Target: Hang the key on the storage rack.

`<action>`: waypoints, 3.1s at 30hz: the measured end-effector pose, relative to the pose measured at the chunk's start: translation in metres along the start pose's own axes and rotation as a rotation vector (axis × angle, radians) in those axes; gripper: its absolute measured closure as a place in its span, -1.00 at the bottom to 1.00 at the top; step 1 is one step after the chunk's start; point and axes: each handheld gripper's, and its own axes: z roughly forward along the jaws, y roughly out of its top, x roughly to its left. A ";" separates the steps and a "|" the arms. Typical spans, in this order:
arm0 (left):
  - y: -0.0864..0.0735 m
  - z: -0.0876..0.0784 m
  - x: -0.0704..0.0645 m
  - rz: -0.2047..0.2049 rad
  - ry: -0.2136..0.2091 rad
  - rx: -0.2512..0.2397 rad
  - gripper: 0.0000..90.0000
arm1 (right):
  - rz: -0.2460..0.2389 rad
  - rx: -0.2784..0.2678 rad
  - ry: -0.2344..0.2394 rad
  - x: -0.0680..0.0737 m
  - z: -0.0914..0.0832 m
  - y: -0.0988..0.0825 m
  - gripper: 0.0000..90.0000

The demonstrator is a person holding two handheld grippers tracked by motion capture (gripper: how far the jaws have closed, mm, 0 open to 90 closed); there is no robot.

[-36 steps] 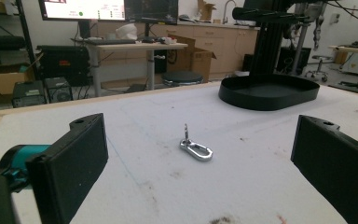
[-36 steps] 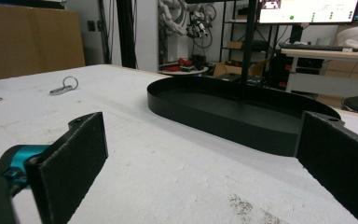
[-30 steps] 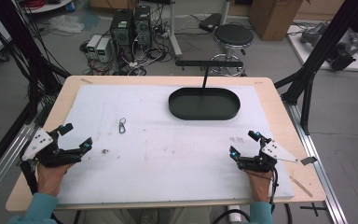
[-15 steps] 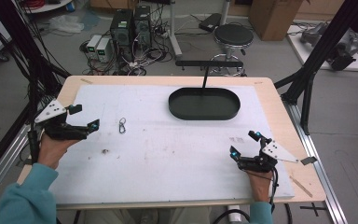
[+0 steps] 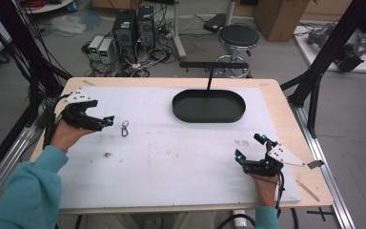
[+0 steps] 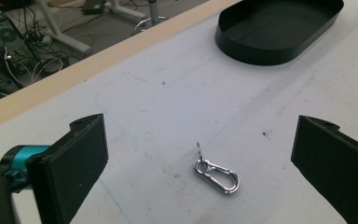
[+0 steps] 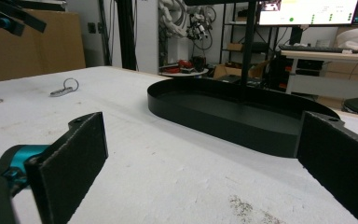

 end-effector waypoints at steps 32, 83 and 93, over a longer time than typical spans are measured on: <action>-0.018 0.072 0.005 -0.018 -0.001 0.272 -0.79 | 0.003 -0.006 0.001 0.000 -0.001 0.000 -0.96; -0.022 0.083 0.000 -0.036 -0.057 0.351 0.91 | 0.002 -0.017 -0.001 -0.001 -0.001 0.000 -0.96; -0.021 0.082 -0.002 -0.028 -0.060 0.350 0.96 | 0.008 -0.010 -0.001 0.000 -0.002 0.000 -0.96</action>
